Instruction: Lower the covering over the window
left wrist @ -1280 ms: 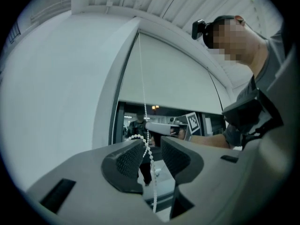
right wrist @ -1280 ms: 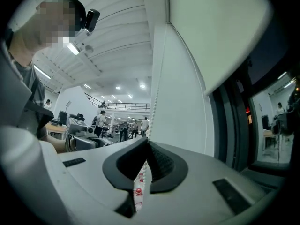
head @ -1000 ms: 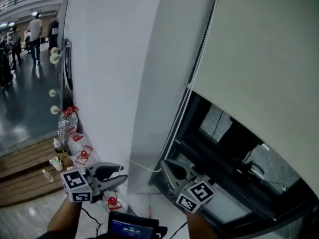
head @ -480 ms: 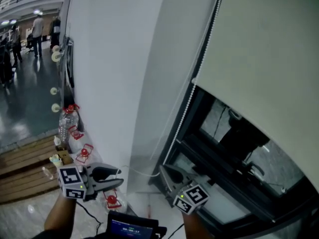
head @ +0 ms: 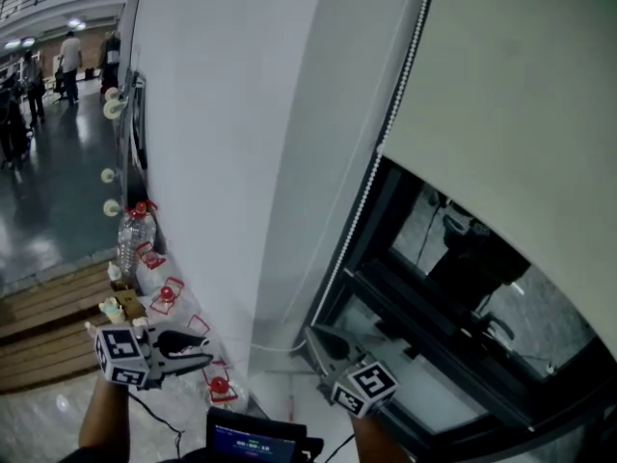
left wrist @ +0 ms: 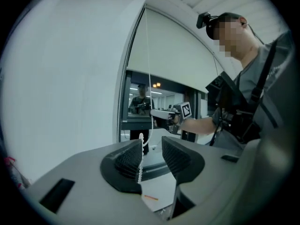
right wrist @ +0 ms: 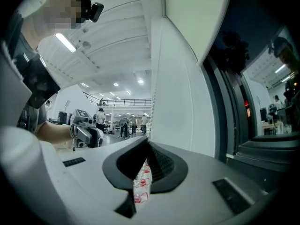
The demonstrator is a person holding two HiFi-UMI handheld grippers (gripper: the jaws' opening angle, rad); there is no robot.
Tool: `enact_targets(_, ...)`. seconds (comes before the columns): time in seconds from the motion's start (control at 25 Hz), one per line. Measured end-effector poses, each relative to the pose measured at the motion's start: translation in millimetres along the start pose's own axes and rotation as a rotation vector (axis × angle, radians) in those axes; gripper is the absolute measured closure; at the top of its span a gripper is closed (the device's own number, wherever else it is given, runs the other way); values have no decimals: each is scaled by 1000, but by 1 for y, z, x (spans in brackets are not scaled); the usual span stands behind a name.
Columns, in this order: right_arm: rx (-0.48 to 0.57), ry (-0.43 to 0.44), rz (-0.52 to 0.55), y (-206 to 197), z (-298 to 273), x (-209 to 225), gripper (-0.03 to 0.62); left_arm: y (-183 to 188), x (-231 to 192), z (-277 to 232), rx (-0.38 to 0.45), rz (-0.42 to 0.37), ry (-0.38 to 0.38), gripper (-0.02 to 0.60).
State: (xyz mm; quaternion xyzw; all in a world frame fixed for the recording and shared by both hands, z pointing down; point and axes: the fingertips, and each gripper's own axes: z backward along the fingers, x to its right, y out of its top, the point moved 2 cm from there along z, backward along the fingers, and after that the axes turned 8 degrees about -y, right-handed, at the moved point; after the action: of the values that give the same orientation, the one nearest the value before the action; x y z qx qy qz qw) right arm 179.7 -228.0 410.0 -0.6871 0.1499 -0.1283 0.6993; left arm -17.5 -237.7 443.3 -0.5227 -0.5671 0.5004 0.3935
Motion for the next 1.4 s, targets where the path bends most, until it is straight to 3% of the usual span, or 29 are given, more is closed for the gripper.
enact_targets(0.2,-11,-8,18,-11,-3,-4,591,38,-9,-9,136,-34,54,440)
enact_targets(0.48,-29,-21,22,-37,0,-5,591,73,-11,-35,173,-62,81,440)
enact_targets(0.72,-39,-16,19,-35,-5,-7,591,115,-24,-78,280,-47,95,440)
enact_targets(1.04,-41,-3,26,-38,-8,-11,591,160,-27,-131,295,-93,68,440)
enact_targets(1.4,-45,-21,-5,-31,-7,-17,591,241,-32,-133,333,-199,90,466)
